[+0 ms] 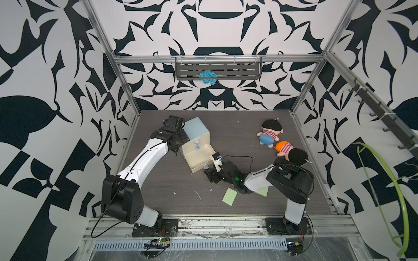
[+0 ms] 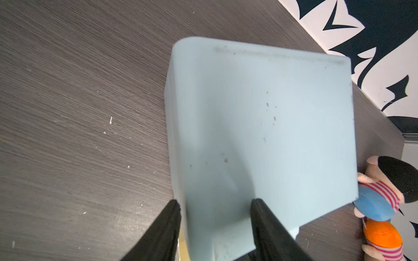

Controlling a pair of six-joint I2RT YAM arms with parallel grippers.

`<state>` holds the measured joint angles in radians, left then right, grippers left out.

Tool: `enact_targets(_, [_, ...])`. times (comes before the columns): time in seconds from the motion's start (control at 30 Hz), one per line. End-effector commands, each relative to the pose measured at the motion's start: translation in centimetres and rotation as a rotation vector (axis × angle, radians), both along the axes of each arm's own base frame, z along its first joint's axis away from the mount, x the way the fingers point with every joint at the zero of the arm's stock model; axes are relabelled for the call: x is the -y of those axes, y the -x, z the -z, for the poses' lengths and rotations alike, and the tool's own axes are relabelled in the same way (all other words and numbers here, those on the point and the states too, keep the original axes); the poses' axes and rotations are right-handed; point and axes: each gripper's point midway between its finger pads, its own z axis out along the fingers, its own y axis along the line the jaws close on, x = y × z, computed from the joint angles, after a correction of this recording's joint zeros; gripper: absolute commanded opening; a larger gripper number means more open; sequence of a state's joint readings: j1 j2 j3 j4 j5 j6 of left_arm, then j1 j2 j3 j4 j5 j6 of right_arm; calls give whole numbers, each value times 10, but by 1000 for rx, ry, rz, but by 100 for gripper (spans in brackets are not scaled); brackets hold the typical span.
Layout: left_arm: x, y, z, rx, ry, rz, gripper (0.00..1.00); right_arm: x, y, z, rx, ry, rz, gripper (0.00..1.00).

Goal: Please put the sticky notes in the drawer by color
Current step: Open the drawer in the storage box, then pick up the sticky notes from the center of the board.

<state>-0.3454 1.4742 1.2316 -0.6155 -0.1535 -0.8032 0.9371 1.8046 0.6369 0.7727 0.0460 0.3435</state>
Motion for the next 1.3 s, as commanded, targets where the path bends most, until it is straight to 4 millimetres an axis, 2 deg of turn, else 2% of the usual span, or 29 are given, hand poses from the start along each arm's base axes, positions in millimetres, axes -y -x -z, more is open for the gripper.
enact_targets(0.0, [-7, 24, 11, -56, -104, 57, 58, 14, 6, -30, 46, -22, 29, 77])
enact_targets(0.13, [2, 32, -14, 55, -239, 140, 67, 53, 18, -44, 29, 48, 106, 84])
enact_targets(0.2, [10, 39, -24, 103, -300, 182, 73, 81, 19, -48, 4, 134, 197, 87])
enact_targets(0.33, [38, 62, -37, 183, -375, 301, 88, 143, 29, -60, -107, 259, 429, 89])
enact_targets(0.4, [54, 76, -33, 203, -396, 358, 95, 170, 37, -63, -168, 300, 529, 91])
enact_targets(0.43, [61, 87, -40, 233, -375, 380, 97, 178, 42, -62, -204, 308, 546, 91])
enact_targets(0.47, [71, 95, -38, 240, -363, 406, 99, 183, 46, -61, -235, 313, 558, 92])
enact_targets(0.67, [136, 156, -10, 235, -307, 594, 99, 200, 61, -56, -386, 319, 602, 92])
enact_targets(0.83, [188, 205, 43, 153, -363, 773, 99, 213, 61, -50, -488, 254, 639, 92])
enact_targets(0.93, [208, 227, 69, 92, -396, 829, 99, 224, 58, -48, -514, 233, 662, 91])
enact_targets(1.03, [222, 244, 92, 40, -425, 883, 99, 227, 60, -47, -538, 216, 645, 90])
enact_targets(1.13, [229, 254, 112, -15, -418, 902, 99, 230, 60, -44, -550, 218, 641, 90])
enact_targets(1.27, [240, 263, 128, -53, -368, 939, 99, 232, 61, -39, -565, 226, 643, 90])
